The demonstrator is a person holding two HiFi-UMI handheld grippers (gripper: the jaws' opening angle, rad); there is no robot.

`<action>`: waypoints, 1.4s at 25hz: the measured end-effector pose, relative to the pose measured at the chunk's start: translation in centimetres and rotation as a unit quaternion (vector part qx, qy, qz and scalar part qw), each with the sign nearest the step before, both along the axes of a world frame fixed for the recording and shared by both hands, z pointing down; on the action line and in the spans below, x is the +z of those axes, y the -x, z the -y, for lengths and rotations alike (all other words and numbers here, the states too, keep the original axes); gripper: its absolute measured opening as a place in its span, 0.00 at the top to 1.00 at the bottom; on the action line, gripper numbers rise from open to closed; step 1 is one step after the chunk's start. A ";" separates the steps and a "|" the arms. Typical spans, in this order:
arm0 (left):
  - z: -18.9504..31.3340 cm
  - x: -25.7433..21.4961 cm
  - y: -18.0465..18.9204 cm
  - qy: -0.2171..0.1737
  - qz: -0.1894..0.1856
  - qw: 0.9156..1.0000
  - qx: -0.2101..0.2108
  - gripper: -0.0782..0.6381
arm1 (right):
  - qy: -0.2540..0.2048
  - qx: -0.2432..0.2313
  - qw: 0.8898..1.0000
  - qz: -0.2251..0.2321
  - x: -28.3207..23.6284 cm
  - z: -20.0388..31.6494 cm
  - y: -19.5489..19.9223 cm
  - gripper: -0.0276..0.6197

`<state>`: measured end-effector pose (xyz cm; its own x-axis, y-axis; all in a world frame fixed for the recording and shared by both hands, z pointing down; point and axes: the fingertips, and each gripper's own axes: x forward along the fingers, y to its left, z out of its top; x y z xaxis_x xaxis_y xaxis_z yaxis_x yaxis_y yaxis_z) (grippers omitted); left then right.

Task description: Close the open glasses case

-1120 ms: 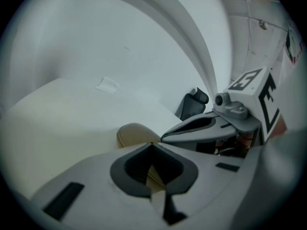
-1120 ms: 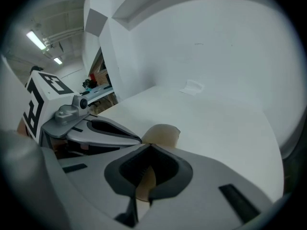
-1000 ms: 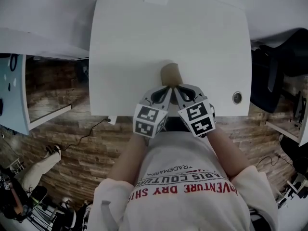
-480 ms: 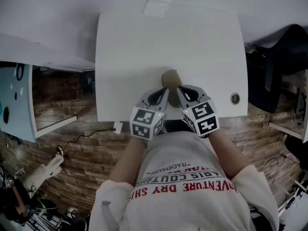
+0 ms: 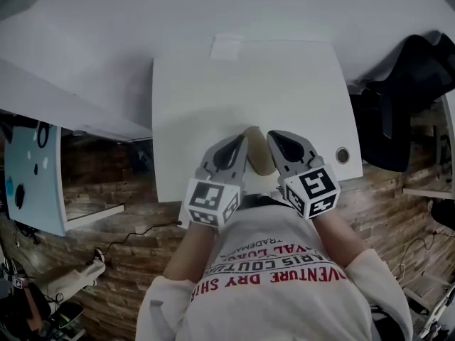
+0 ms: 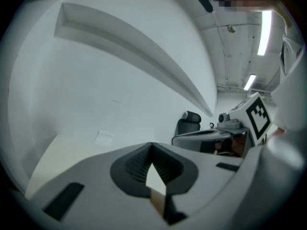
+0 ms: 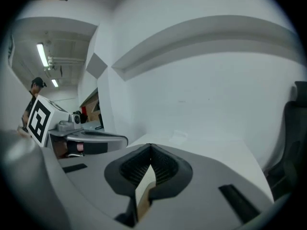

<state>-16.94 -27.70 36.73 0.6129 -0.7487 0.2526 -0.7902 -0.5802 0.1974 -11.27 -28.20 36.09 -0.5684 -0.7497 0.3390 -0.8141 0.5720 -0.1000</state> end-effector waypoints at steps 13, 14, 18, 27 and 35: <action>0.4 -6.4 3.3 -0.081 0.017 0.996 -0.026 0.90 | -0.104 0.064 0.992 0.027 -6.3 -0.6 -3.4 0.94; 0.4 -6.3 3.5 -0.078 0.016 0.996 -0.028 0.90 | -0.103 0.070 0.992 0.021 -6.2 -0.6 -3.7 0.94; 0.4 -6.3 3.8 -0.080 0.023 0.996 -0.032 0.90 | -0.096 0.081 0.992 0.008 -5.8 -0.6 -4.3 0.94; 0.5 -5.8 3.6 -0.075 0.025 0.996 -0.037 0.90 | -0.084 0.078 0.993 0.002 -4.7 -0.8 -3.8 0.94; 1.2 -5.4 3.7 -0.074 0.030 0.996 -0.041 0.90 | -0.089 0.082 0.993 -0.010 -4.6 -0.5 -3.6 0.94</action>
